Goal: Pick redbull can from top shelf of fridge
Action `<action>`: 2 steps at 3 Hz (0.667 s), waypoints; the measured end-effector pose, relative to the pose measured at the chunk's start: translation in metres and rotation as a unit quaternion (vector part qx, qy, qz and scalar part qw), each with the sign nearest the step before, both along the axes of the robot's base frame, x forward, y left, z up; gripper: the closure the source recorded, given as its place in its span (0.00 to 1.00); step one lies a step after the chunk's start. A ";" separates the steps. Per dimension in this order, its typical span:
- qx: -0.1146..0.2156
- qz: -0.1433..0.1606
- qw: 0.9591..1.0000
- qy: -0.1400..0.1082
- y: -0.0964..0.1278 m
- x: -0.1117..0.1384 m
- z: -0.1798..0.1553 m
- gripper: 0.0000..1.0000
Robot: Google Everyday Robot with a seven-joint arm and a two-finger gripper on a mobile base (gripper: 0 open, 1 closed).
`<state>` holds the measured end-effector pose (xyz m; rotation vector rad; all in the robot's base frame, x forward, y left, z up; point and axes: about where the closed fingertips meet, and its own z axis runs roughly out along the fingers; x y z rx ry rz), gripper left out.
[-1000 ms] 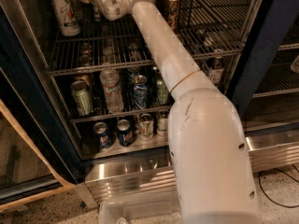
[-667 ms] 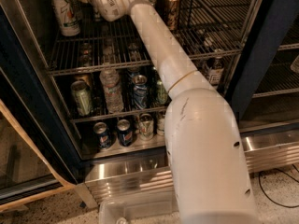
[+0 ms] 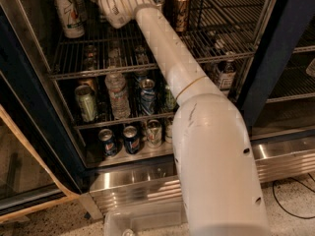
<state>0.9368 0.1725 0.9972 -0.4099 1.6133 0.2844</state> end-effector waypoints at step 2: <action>0.004 -0.007 1.000 0.008 0.001 0.004 -0.012 0.42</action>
Offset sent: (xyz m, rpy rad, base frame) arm 0.0037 -0.0012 -0.0145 0.0147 0.0219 -0.0225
